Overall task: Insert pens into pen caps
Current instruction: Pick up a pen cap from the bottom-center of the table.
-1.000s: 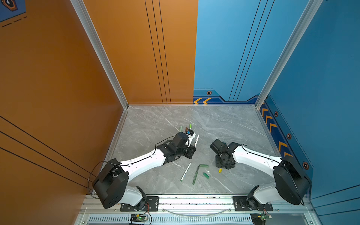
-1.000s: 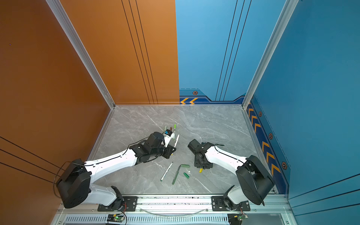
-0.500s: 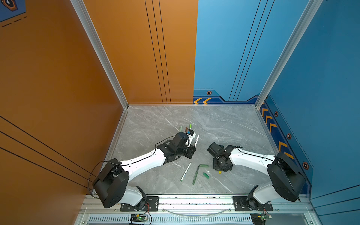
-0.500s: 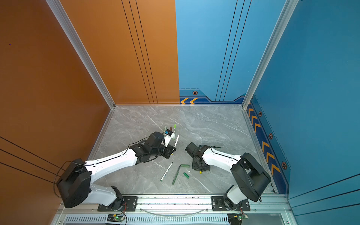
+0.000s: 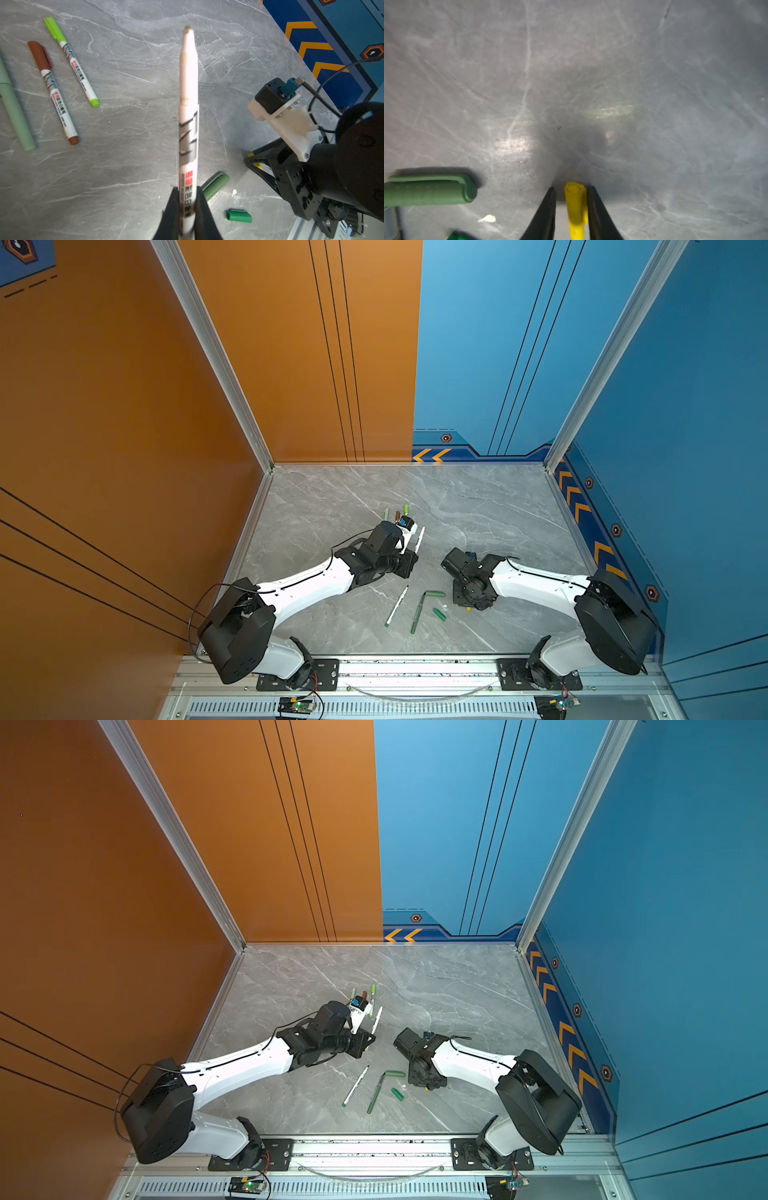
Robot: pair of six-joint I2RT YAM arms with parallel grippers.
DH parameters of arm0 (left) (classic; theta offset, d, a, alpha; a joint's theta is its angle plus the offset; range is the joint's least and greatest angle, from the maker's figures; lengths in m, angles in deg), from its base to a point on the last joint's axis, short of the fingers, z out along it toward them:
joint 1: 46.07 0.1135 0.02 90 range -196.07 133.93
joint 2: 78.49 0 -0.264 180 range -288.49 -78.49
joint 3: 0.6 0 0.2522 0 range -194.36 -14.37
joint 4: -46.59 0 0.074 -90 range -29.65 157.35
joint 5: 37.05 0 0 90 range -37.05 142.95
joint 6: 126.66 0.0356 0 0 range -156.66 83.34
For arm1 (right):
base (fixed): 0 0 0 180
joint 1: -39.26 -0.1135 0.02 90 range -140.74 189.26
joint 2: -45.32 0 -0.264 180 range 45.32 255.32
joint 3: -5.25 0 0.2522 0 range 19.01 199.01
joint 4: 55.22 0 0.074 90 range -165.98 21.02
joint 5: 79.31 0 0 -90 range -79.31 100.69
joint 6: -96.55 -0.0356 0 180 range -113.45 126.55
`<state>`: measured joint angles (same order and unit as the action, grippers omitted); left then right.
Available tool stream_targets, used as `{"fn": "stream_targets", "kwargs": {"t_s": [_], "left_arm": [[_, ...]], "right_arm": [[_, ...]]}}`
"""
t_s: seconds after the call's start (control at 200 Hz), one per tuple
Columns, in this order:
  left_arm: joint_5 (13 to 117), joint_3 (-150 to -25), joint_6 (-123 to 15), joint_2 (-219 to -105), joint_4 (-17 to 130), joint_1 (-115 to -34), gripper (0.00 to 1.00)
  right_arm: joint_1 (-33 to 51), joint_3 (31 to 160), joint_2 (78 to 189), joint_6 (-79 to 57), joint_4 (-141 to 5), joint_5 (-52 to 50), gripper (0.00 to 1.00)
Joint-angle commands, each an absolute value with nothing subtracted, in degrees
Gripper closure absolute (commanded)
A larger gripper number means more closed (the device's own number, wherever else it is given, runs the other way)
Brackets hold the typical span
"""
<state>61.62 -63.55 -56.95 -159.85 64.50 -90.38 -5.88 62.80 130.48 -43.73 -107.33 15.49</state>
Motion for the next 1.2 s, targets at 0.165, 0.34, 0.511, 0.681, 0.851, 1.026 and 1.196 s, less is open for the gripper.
{"fn": "stream_targets", "kwargs": {"t_s": [0.165, 0.34, 0.511, 0.681, 0.851, 1.026, 1.196], "left_arm": [[59.61, -64.24, -55.38, -158.67, 65.5, -90.93, 1.0], [58.87, -63.67, -55.38, -157.93, 65.52, -90.95, 1.0], [59.0, -63.78, -55.59, -158.2, 65.47, -91.06, 1.0], [59.07, -64.26, -55.4, -158.33, 65.49, -90.98, 1.0], [59.0, -64.17, -55.38, -158.07, 65.54, -91.06, 1.0], [58.94, -64.12, -55.38, -158.1, 65.58, -91.15, 1.0], [59.5, -64.5, -55.35, -158.51, 65.52, -91.4, 1.0]], "right_arm": [[-7.42, 60.01, 133.77, -45.48, -108.8, 15.67, 0.77], [-7.5, 59.76, 134.82, -45.28, -108.01, 15.35, 0.85], [-7.65, 59.62, 136.05, -45.3, -107.22, 14.54, 0.87], [-7.63, 59.97, 136.29, -45.22, -107.03, 14.58, 0.88], [-5.63, 61.18, 132.82, -44.35, -107.42, 14.54, 0.93], [-1.36, 64.32, 128.39, -41.44, -109.3, 14.72, 0.94], [5.45, 66.91, 125.92, -38.55, -109.38, 14.09, 0.94]]}}
